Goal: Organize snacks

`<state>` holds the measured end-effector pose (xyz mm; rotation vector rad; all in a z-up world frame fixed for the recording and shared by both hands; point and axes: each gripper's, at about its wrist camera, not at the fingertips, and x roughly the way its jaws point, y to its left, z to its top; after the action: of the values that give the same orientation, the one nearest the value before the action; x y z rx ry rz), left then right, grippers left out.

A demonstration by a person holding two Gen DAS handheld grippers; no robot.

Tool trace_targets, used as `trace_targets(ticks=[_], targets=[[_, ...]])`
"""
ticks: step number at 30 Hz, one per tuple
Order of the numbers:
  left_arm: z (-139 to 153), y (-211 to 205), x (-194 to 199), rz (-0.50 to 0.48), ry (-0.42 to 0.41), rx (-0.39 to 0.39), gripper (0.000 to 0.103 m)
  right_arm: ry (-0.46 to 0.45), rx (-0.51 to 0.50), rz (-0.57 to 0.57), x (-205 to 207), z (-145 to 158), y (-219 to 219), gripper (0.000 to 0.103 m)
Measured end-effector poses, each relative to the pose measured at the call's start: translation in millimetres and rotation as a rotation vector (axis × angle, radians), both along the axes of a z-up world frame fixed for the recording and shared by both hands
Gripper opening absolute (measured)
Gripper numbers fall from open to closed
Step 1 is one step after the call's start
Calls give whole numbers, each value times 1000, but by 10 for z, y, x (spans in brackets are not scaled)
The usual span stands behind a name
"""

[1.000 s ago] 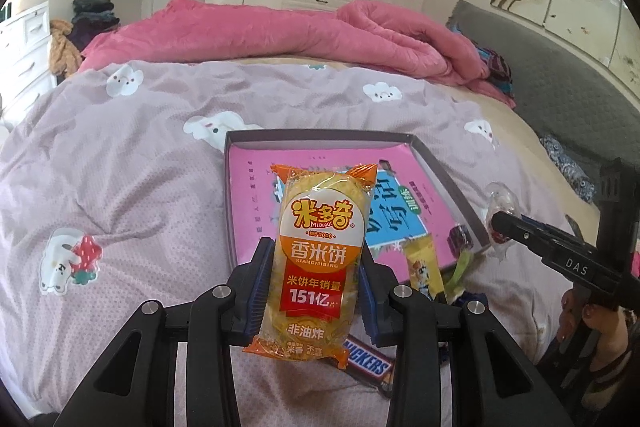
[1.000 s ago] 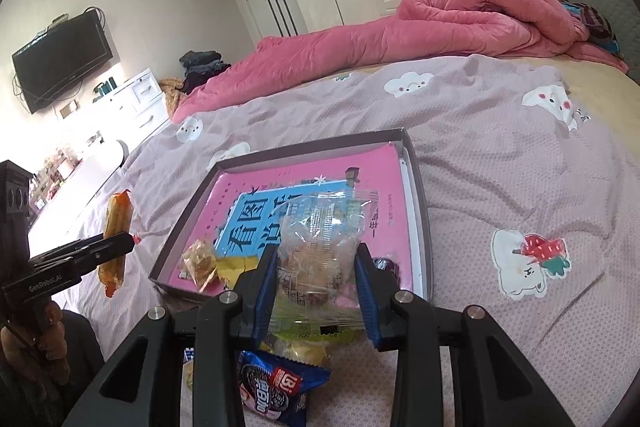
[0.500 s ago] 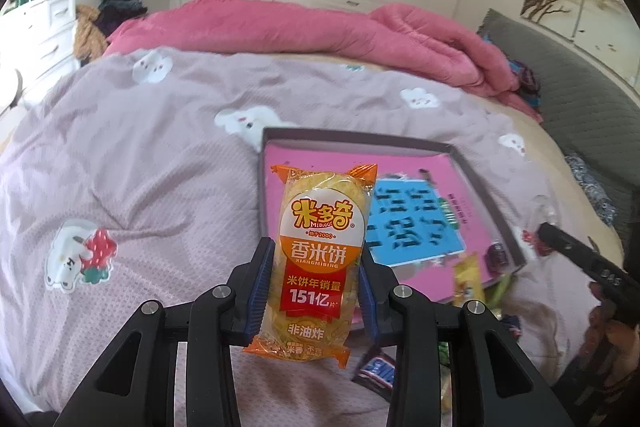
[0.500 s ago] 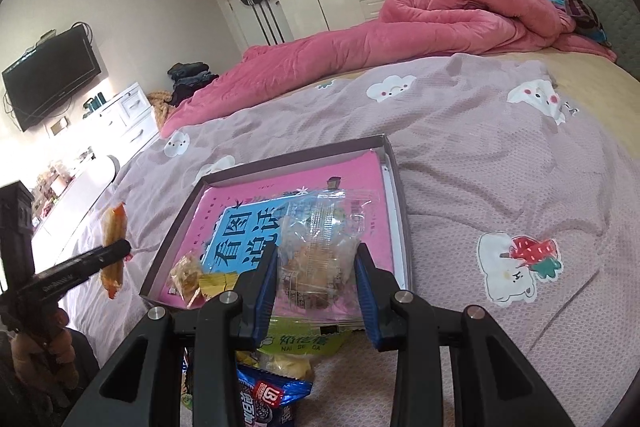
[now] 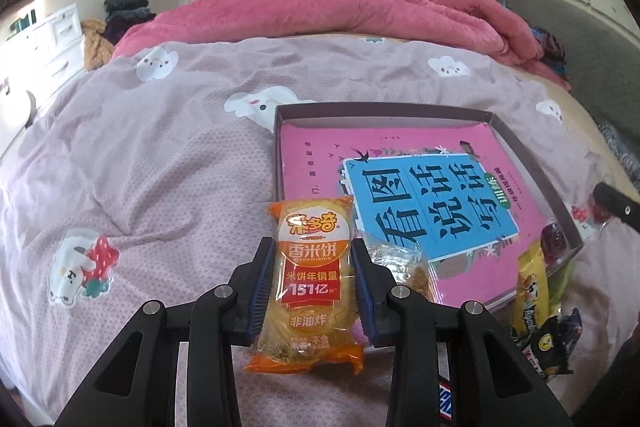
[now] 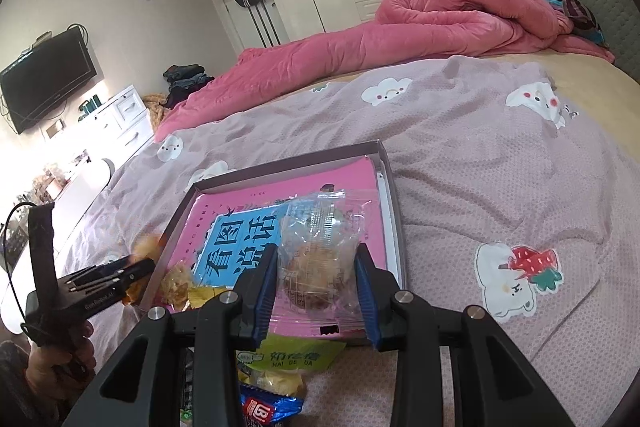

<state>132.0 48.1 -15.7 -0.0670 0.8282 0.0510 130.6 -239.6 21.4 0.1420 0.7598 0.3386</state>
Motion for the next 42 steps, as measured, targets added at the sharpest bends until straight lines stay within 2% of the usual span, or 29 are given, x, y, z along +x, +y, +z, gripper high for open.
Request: trace_targets(ticks=[3,22,32,42], targets=[[-19,-43,20,-9,2,16,38,0,-3,2,19,-11,8,37],[-157,-115,254,-36,33,-85,37,21,6,-5,241,-66,2,37],[-183,-154,291,-60,37,-108,37,67,5,37,406,-222,120,37],[-186,-172,285,-74,39,-114,37,112,-44,114,433,-383,379,37]])
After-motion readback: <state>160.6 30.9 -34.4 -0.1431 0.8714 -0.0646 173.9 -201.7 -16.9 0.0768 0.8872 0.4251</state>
